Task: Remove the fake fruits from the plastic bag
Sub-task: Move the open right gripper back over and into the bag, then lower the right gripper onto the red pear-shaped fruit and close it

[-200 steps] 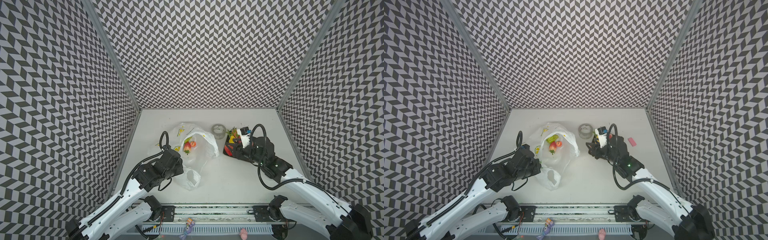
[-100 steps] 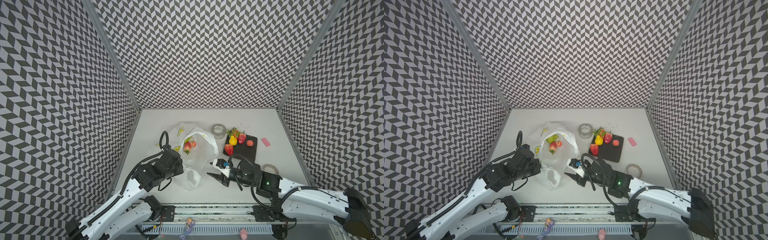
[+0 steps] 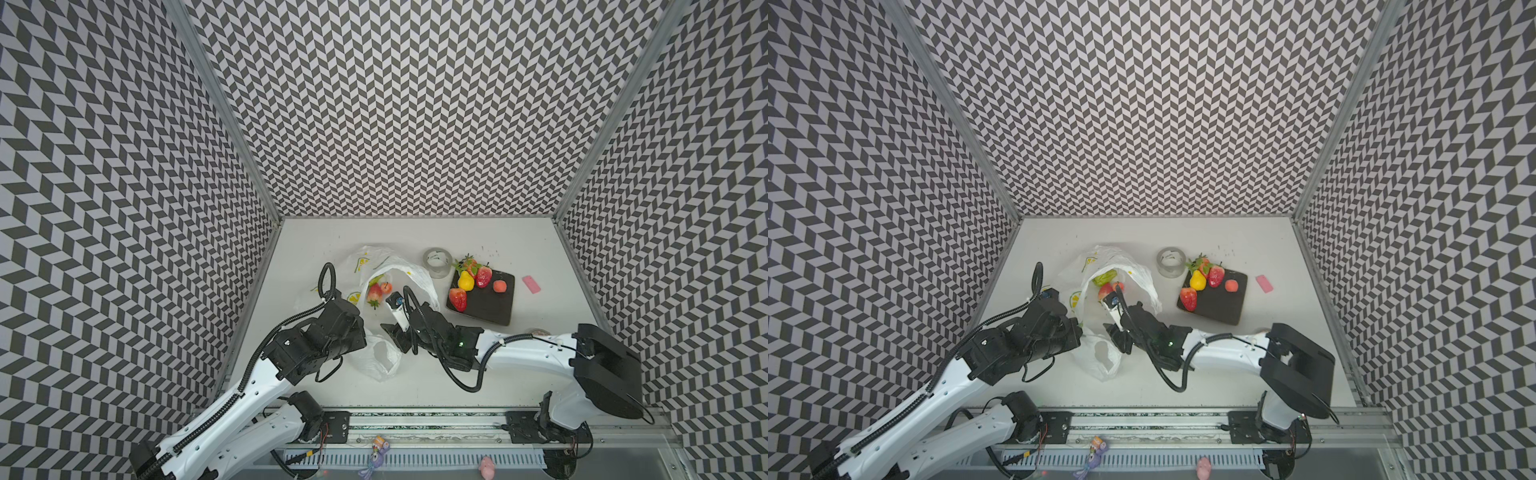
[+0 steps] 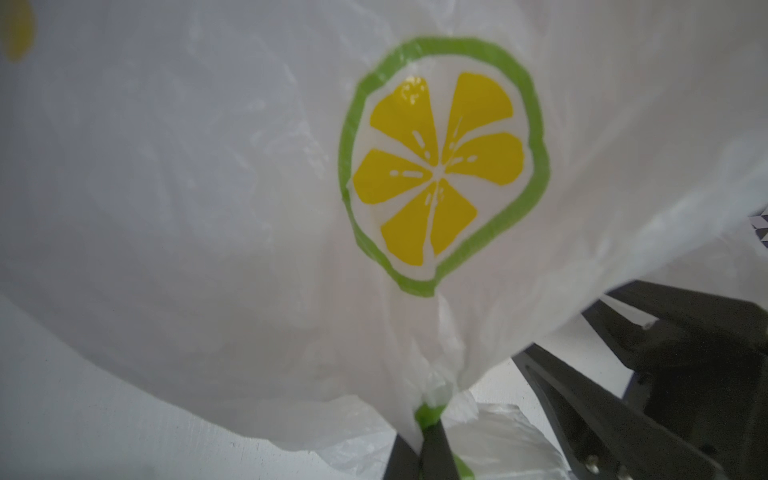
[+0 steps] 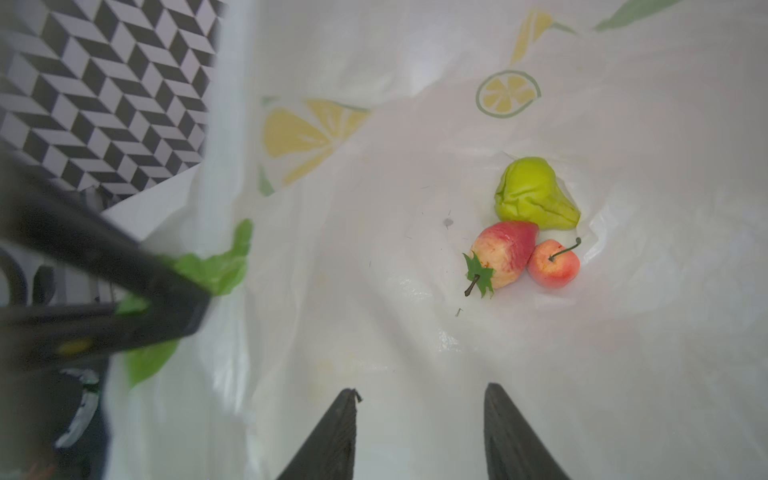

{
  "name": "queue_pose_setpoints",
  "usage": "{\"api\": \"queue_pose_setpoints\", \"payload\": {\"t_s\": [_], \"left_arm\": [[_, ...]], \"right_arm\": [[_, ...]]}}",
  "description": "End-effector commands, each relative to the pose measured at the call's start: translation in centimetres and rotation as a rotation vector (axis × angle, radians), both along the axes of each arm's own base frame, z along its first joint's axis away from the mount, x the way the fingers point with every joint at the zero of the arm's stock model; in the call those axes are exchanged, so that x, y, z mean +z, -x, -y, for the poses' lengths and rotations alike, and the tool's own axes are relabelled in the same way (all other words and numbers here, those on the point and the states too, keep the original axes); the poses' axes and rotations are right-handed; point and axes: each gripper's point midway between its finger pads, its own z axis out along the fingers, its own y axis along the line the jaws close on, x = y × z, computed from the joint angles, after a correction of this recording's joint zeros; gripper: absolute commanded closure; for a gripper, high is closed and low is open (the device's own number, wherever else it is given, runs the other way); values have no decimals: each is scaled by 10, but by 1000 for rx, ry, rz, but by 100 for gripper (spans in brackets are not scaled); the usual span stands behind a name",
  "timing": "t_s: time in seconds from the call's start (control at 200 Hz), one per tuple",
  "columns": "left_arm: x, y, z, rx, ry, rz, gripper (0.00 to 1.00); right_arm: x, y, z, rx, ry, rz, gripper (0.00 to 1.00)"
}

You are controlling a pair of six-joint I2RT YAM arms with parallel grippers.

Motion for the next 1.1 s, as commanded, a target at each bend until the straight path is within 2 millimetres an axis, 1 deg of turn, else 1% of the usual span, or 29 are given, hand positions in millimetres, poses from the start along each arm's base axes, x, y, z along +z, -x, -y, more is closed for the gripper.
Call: {"api": "queue_pose_setpoints", "payload": {"t_s": [0.0, 0.075, 0.2, 0.3, 0.436, 0.481, 0.701, 0.821, 0.986, 1.091], "left_arm": [[4, 1, -3, 10, 8, 8, 100], [4, 1, -3, 8, 9, 5, 100], [4, 2, -3, 3, 9, 3, 100], [6, 1, -2, -2, 9, 10, 100], [7, 1, 0, -9, 8, 10, 100], [6, 1, 0, -13, 8, 9, 100], [6, 1, 5, -38, 17, 7, 100], [7, 0, 8, -49, 23, 12, 100], [8, -1, 11, -65, 25, 15, 100], [9, -1, 12, -73, 29, 18, 100]], "right_arm": [[-4, -21, -9, -163, -124, -114, 48], [-14, -30, -13, -221, -157, -186, 45], [-27, -48, -18, -305, -220, -307, 44], [-40, -63, -18, -368, -252, -388, 42], [-50, -79, -20, -410, -297, -473, 39], [-51, -84, -20, -418, -311, -483, 37], [-59, -98, -29, -436, -350, -537, 33], [-63, -101, -33, -437, -342, -539, 32], [-81, -107, -32, -478, -311, -557, 31], [-85, -113, -32, -500, -311, -557, 30]]}}
